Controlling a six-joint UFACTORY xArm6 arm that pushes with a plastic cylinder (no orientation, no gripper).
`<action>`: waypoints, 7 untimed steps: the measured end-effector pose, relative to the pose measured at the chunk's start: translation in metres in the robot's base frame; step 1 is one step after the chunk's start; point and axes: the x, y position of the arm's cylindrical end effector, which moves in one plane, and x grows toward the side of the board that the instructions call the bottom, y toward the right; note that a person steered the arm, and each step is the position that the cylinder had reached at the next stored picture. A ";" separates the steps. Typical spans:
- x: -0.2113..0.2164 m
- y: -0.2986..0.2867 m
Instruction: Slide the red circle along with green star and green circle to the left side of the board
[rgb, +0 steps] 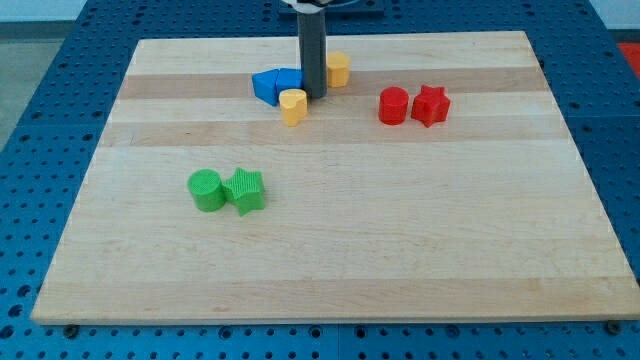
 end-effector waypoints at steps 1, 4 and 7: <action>0.000 0.011; 0.000 0.060; 0.010 0.096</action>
